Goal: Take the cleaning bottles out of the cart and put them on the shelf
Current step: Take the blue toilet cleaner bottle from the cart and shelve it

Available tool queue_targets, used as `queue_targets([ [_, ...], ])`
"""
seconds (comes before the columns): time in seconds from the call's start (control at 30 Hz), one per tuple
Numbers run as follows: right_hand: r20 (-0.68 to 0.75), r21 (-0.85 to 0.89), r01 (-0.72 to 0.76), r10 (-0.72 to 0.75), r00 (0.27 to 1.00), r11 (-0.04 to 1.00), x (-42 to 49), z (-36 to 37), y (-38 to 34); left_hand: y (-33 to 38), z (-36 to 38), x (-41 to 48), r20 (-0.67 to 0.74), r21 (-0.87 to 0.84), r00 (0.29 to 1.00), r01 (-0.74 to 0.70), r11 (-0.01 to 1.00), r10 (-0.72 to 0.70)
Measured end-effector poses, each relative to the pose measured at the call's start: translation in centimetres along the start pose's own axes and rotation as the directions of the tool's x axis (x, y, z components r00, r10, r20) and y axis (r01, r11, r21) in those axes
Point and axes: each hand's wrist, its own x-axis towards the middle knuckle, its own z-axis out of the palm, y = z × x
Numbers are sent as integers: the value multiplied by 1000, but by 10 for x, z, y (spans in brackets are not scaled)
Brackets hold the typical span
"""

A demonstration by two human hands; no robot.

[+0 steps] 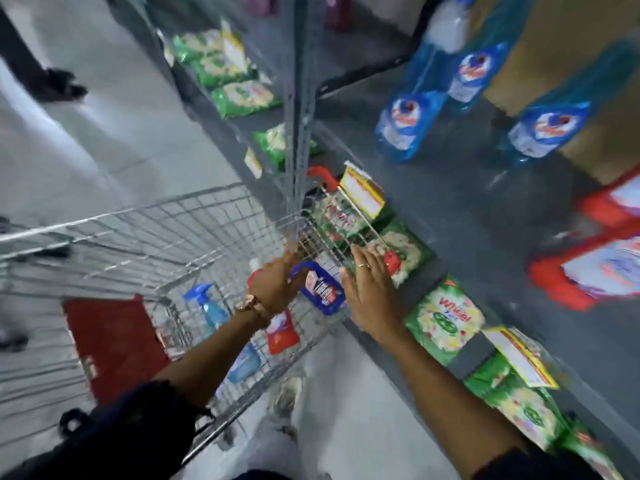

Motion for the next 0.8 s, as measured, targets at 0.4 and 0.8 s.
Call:
queue_targets([
  [0.4, 20, -319, -303, 326, 945, 898, 46, 77, 34, -71, 158, 100, 375, -436, 583, 797, 418, -721],
  [0.8, -77, -56, -303, 298, 951, 951, 41, 69, 32, -63, 143, 103, 71, -328, 782, 604, 726, -619],
])
